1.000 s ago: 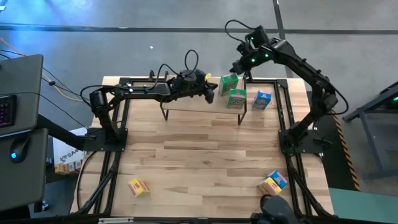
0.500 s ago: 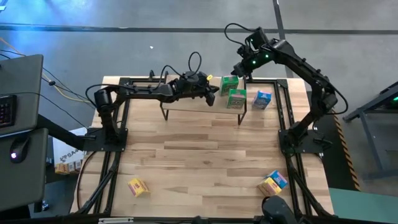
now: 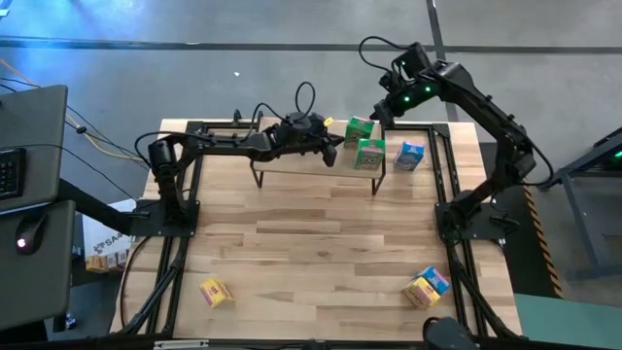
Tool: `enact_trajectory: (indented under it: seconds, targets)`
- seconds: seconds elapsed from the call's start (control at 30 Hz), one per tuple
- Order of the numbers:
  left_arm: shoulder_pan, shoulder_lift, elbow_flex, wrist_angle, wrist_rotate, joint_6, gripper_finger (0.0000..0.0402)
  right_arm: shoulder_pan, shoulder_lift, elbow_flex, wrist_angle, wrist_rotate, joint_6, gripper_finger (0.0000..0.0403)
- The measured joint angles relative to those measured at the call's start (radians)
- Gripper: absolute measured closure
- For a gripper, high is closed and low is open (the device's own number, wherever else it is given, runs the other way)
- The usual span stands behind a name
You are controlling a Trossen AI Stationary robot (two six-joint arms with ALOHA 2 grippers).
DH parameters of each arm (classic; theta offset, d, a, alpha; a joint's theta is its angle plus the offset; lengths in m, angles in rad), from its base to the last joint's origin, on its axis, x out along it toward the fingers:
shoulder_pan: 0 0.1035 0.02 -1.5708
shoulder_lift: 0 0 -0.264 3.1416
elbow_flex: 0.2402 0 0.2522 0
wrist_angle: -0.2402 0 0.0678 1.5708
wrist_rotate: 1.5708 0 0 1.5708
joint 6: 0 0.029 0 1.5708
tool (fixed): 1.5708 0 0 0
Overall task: Stack cereal on shelf
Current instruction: Put the green cereal box on the shelf aligned with the other green cereal box
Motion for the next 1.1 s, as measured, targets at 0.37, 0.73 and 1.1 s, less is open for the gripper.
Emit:
enact_trajectory:
  seconds: [0.37,0.73,1.1]
  targets:
    - [-0.034,0.000,0.000,0.009,-0.004,0.007,0.0402,0.000,-0.010,-0.001,-0.007,0.015,0.001,0.0403]
    - [-0.029,-0.056,0.003,0.000,-0.081,0.009,0.0401,0.000,-0.010,-0.001,-0.028,0.017,0.000,0.0403]
    - [0.052,-0.027,0.000,-0.021,-0.138,-0.072,0.0402,-0.001,-0.016,-0.001,-0.084,0.060,-0.076,0.0403]
